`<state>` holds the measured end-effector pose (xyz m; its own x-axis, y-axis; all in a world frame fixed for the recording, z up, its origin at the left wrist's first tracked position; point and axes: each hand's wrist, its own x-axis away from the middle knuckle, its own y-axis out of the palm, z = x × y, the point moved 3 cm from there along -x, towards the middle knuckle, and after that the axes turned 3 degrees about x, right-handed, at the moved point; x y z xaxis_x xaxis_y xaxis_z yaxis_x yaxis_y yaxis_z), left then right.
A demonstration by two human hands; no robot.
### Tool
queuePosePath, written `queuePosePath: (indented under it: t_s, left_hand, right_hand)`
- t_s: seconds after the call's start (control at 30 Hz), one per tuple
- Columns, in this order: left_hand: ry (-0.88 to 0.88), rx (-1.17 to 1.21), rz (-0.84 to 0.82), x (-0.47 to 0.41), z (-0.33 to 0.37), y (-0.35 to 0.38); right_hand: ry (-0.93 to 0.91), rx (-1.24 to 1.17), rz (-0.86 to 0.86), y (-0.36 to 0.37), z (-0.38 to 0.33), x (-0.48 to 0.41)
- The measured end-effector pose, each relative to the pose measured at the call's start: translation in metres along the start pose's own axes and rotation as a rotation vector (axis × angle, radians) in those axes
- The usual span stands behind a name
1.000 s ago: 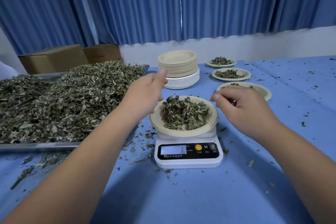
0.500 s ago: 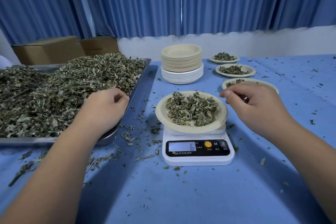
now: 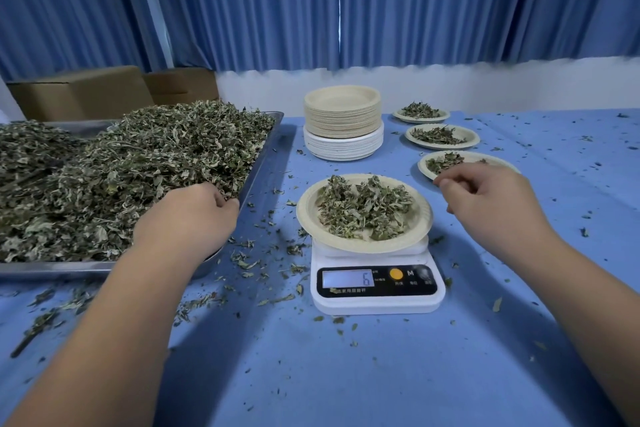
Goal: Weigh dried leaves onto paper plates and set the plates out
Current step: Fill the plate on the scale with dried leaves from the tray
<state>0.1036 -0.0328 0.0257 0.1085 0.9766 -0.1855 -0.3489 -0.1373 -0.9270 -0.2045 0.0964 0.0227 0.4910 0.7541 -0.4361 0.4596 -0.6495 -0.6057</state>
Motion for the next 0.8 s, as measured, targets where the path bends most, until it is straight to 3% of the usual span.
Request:
queuePosePath:
  t_s: [0.23,0.43,0.53,0.8]
  left_hand:
    - [-0.003,0.031,-0.087,0.001,0.005,0.007]
    - [-0.100,-0.158,-0.005,0.007,0.003,-0.004]
    - [-0.147,-0.138,-0.111,0.010,0.002,-0.003]
    - [-0.094,-0.092,-0.116,0.014,0.008,0.004]
  right_hand:
    - [-0.006,0.014,-0.015,0.000,-0.001,0.001]
    - [-0.015,0.025,-0.025,-0.001,-0.002,0.002]
    - [-0.007,0.039,-0.031,0.001,-0.002,0.002]
    - [0.003,0.036,-0.033,0.001,-0.003,0.003]
